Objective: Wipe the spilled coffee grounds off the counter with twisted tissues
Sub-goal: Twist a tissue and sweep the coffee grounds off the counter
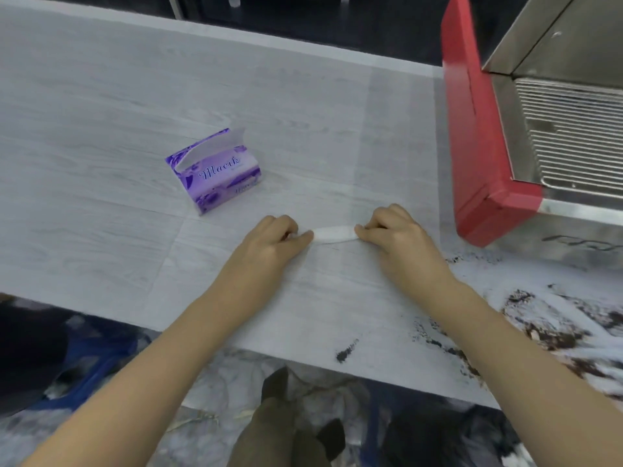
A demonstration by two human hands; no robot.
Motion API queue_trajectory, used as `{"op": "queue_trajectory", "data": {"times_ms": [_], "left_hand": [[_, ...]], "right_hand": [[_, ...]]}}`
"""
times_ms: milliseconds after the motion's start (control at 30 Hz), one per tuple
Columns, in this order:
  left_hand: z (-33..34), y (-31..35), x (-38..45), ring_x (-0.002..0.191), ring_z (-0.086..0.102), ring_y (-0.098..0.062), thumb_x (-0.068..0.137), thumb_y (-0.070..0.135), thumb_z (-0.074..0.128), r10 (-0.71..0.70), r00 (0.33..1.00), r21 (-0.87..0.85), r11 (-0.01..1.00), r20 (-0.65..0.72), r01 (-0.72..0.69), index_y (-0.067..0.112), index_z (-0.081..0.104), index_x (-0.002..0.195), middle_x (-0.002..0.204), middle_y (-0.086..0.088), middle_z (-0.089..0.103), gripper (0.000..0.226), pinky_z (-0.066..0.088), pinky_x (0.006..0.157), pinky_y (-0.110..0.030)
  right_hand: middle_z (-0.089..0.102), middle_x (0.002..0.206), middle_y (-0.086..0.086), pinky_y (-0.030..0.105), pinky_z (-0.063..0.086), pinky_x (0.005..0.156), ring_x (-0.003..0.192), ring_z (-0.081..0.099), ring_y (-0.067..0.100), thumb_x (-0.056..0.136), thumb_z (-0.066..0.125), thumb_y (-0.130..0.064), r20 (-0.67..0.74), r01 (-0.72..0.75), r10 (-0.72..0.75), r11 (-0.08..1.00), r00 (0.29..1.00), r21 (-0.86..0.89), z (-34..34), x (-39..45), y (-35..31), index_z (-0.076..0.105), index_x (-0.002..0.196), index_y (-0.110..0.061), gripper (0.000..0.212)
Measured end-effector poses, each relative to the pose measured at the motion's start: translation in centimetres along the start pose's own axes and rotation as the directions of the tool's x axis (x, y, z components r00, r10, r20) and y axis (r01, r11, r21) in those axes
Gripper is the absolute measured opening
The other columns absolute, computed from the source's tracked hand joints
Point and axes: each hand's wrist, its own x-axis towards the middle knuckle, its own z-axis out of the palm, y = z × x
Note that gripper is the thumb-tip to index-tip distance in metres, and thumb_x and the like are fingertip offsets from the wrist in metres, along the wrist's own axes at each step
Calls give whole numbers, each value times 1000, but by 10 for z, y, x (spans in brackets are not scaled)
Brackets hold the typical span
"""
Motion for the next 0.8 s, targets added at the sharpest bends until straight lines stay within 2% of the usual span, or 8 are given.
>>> {"op": "queue_trajectory", "data": {"times_ms": [100, 267, 333, 433, 567, 633, 700, 800], "left_hand": [[6, 23, -18, 77, 50, -26, 96, 6, 40, 100, 994, -43, 994, 45, -98, 2, 67, 121, 95, -13, 60, 37, 43, 66, -32], [12, 49, -33, 76, 48, -23, 91, -3, 44, 167, 983, -125, 980, 77, -157, 4, 69, 120, 94, -11, 61, 39, 45, 65, -35], [9, 48, -30, 77, 49, -23, 85, -10, 51, 159, 984, -170, 975, 84, -143, 7, 69, 121, 95, -10, 60, 43, 46, 64, -37], [-2, 36, -18, 85, 50, -24, 83, -12, 51, 130, 989, -213, 971, 74, -112, 10, 69, 122, 100, -10, 58, 48, 44, 73, -34], [-16, 4, 7, 87, 51, -27, 90, 0, 46, 94, 994, -149, 985, 55, -85, 11, 70, 120, 99, -10, 57, 40, 41, 76, -32], [-18, -17, 13, 85, 52, -30, 89, -7, 51, 60, 996, -98, 994, 58, -55, 11, 71, 120, 97, -11, 56, 41, 41, 73, -32], [-18, -31, 11, 84, 51, -30, 87, -12, 57, 45, 996, -61, 997, 72, -41, 9, 70, 121, 95, -12, 56, 43, 45, 70, -37], [-15, -34, 0, 79, 49, -28, 89, -9, 59, 82, 993, -41, 996, 79, -79, 5, 68, 123, 95, -14, 58, 38, 46, 65, -43]], "right_hand": [[59, 79, 9, 36, 47, 51, 76, 52, 27, 71, 71, 20, 47, -14, 14, 1000, 999, 0, -14, -43, -2, 73, 103, 0, 37], [59, 79, 6, 39, 48, 48, 76, 53, 26, 73, 71, 17, 113, -49, 46, 998, 993, 27, -35, -77, -7, 76, 100, -3, 34], [61, 80, 7, 42, 49, 51, 77, 54, 27, 73, 69, 17, 110, -63, 60, 998, 992, 28, -42, -75, -8, 76, 99, -5, 35], [62, 84, 8, 46, 50, 58, 82, 55, 28, 77, 64, 18, 31, -95, 95, 995, 995, 29, -48, -61, -9, 76, 100, -5, 35], [64, 81, 12, 41, 51, 60, 79, 59, 33, 76, 60, 22, -97, -94, 97, 995, 991, 36, -33, -25, -10, 77, 96, -3, 36], [64, 80, 14, 43, 52, 61, 79, 59, 34, 74, 58, 20, -73, -83, 86, 996, 994, 40, -18, -3, -12, 76, 97, -2, 37], [64, 80, 16, 43, 53, 64, 81, 58, 36, 78, 54, 9, -26, -67, 68, 997, 997, 46, -7, 14, -17, 76, 97, -2, 30], [62, 77, 16, 41, 52, 63, 79, 57, 36, 84, 52, -4, -2, -61, 62, 996, 998, 64, -2, 21, -21, 77, 95, -3, 27]]}}
